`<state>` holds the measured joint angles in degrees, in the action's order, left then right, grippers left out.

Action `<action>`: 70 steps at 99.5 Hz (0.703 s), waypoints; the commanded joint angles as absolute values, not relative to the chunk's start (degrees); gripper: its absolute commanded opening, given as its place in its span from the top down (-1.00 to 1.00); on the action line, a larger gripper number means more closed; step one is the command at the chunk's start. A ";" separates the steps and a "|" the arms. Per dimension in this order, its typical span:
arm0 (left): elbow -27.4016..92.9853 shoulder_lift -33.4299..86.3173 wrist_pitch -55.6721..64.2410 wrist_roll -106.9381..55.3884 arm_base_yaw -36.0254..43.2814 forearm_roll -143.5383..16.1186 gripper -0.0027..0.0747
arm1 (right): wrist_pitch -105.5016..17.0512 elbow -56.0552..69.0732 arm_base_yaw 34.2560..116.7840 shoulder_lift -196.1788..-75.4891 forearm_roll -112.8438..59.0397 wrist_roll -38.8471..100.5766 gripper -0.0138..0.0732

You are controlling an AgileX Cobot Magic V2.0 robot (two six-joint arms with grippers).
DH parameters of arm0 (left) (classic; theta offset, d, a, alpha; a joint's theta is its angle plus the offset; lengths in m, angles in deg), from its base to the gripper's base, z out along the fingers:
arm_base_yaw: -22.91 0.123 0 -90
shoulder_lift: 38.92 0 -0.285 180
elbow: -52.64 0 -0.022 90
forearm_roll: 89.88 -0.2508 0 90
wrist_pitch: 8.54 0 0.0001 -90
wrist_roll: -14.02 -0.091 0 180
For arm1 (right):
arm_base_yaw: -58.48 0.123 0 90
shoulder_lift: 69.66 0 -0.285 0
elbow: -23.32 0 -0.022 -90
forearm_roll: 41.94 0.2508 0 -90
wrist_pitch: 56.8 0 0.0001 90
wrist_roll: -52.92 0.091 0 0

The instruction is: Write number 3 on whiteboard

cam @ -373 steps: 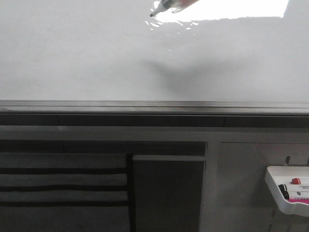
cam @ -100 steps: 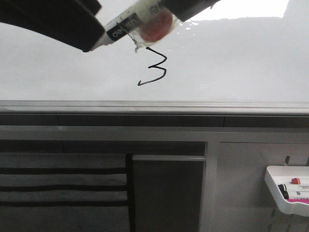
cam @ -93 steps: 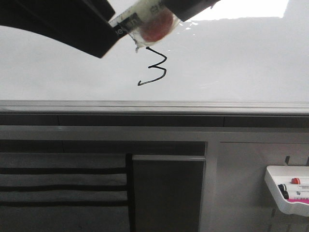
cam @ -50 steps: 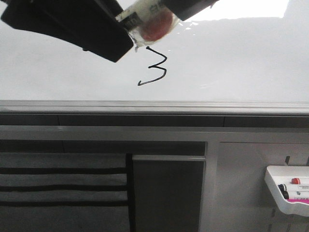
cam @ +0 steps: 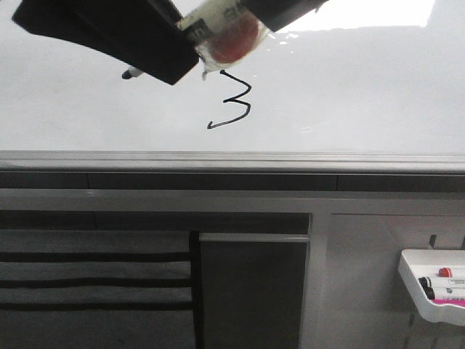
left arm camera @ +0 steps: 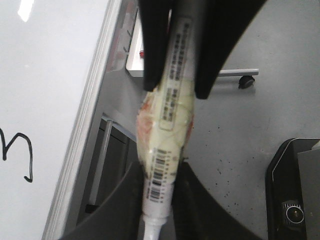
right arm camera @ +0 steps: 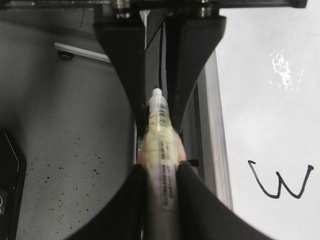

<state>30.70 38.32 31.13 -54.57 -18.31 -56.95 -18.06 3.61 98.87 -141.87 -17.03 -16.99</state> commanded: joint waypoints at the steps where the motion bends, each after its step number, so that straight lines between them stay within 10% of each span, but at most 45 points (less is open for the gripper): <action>1: 32.62 37.22 28.64 -53.33 -18.60 -54.30 0.99 | -21.78 4.92 98.95 -140.60 -15.26 -17.31 0.58; 37: 32.62 37.22 28.17 -53.22 -16.88 -54.30 0.98 | -21.57 4.92 95.80 -139.83 -15.26 -13.19 0.05; 70: 29.44 37.22 19.76 -42.17 2.03 -50.78 0.98 | -20.30 4.92 81.50 -132.10 -15.26 -3.97 0.00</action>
